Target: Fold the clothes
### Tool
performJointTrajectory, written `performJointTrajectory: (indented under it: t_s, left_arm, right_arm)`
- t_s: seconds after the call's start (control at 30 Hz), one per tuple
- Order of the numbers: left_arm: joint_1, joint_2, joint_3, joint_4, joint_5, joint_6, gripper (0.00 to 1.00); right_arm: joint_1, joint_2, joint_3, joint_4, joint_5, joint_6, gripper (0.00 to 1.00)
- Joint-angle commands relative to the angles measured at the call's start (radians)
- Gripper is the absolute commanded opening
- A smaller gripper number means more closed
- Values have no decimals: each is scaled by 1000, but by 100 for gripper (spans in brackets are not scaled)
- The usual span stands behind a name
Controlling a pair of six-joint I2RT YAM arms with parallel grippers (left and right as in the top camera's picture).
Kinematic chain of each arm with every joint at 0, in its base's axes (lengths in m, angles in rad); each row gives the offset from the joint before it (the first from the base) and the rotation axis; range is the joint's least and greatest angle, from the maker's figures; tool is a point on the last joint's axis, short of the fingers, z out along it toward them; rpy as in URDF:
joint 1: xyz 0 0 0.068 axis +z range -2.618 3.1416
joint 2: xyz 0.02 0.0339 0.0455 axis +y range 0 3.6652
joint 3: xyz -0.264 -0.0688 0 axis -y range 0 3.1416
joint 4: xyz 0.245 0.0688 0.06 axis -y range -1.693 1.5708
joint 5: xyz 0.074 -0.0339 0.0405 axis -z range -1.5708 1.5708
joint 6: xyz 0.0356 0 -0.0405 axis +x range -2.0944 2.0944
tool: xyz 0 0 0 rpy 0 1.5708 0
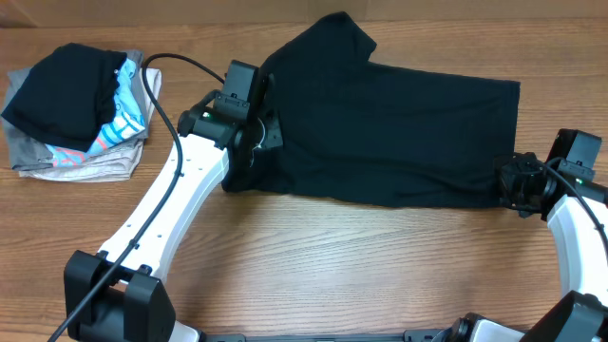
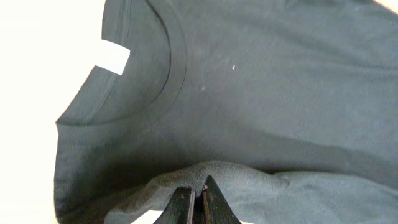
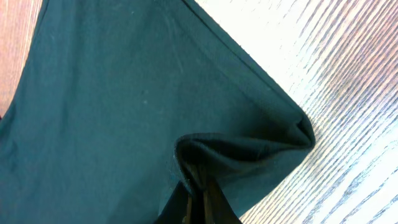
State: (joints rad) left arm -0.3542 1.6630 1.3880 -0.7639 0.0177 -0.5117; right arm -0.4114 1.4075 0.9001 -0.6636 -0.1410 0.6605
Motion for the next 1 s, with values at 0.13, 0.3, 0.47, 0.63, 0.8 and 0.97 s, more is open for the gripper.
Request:
performJointTrajectory:
  t_s: [0.13, 0.3, 0.47, 0.63, 0.8, 0.97]
  left_arm:
    - [-13, 6, 22, 59, -21, 26, 4]
    - [-13, 36, 22, 82, -25, 43, 4]
    - [-13, 84, 22, 113, -50, 71, 4]
    - [-13, 135, 22, 141, -96, 71, 4]
    - [-16, 181, 22, 167, -96, 71, 4]
    - [-16, 206, 22, 214, -95, 71, 4]
  right_arm:
    - [2, 70, 22, 47, 42, -2, 4]
    - [2, 121, 22, 96, 42, -2, 4]
    - [2, 130, 22, 128, 42, -2, 4]
    - [2, 138, 22, 145, 42, -2, 4]
    - [2, 160, 22, 169, 44, -2, 4]
    - [2, 171, 22, 205, 50, -2, 4]
